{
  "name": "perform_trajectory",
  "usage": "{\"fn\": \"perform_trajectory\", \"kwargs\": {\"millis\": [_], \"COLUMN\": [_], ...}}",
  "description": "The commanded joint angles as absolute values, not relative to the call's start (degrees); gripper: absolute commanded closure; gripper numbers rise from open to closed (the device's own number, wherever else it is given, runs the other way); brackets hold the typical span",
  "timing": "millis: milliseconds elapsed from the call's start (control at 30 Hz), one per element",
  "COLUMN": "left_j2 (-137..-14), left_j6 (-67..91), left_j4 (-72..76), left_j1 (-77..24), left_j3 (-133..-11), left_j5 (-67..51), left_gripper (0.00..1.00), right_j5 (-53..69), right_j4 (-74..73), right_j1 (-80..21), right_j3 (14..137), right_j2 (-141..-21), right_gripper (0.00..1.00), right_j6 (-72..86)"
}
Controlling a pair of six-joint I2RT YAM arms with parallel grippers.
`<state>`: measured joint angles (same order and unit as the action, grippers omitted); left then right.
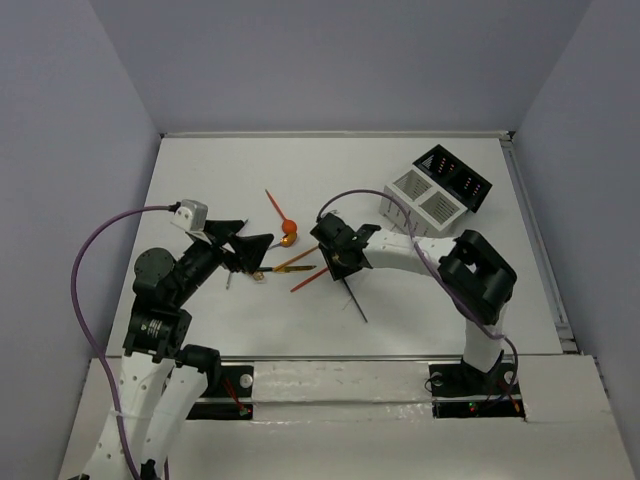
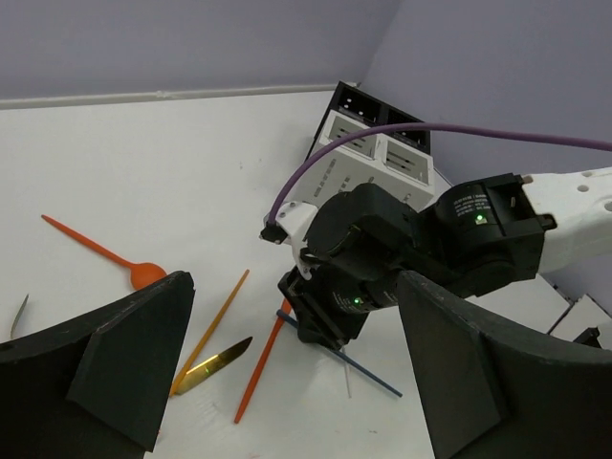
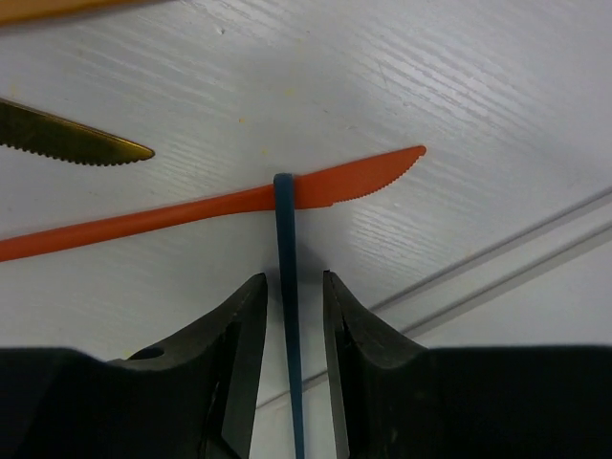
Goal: Sort the eating utensils into containers
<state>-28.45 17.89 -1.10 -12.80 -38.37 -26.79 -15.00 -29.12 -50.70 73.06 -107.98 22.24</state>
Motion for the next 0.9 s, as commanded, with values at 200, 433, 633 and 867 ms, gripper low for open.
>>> {"fn": "perform_trajectory", "kwargs": {"millis": [200, 433, 633, 867], "left_j2": [-27.9, -28.0, -28.1, -27.9], "left_j6": [17.6, 17.7, 17.7, 17.8], "left_j4": [2.2, 2.3, 2.4, 2.4], "left_j1": [-13.3, -13.3, -13.3, -13.3], "left_j3": [-39.5, -39.4, -39.3, -39.3], "left_j5": [-28.1, -28.0, -28.2, -28.1], "left_gripper": [0.01, 0.01, 0.01, 0.01], "right_j5": [-12.3, -13.9, -15.6, -21.6], "right_j4": [-25.8, -26.6, -26.6, -14.9], "right_j1": [-49.0, -49.0, -49.0, -41.0], "right_j3": [74.2, 73.6, 74.1, 70.5], "right_j2": [-111.5, -107.5, -96.9, -78.1], "right_gripper": [0.76, 0.90, 0.93, 0.93], "right_j6": [21.1, 20.2, 19.0, 17.5]}}
